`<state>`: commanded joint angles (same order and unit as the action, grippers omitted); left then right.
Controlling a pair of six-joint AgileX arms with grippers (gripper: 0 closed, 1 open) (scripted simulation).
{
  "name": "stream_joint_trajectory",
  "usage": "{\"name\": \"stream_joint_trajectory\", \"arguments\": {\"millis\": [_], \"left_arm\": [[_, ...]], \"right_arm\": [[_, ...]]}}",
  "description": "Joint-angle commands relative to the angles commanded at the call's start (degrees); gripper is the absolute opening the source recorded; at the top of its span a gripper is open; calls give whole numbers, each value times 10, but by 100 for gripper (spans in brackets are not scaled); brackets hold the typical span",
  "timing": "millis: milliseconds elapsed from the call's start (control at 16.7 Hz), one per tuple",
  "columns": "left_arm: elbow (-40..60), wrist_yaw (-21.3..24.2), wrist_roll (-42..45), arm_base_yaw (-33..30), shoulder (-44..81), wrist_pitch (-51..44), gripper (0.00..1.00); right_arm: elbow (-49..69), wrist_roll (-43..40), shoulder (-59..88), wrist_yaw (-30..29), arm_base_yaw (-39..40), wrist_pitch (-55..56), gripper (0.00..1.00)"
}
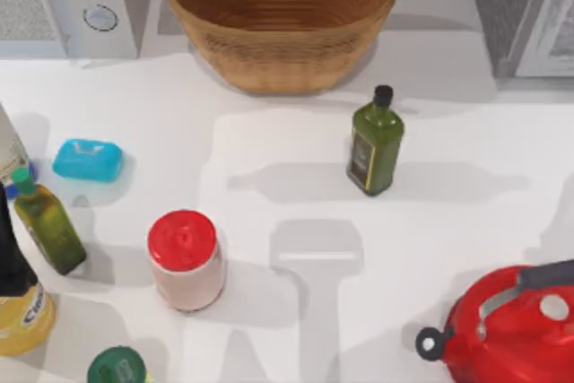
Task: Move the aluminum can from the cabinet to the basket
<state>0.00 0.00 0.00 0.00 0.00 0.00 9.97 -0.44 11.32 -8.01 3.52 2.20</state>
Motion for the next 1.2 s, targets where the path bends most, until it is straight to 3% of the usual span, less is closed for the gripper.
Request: {"name": "stream_joint_trajectory", "arguments": {"millis": [300,720,1200], "left_arm": [[0,0,0,0,0,0,100],[0,0,0,0,0,0,100],[0,0,0,0,0,0,100]], "right_arm": [[191,-2,231,-114,76,47,0],[539,5,670,-260,207,133,0],[870,13,1101,-327,332,224,0]]}}
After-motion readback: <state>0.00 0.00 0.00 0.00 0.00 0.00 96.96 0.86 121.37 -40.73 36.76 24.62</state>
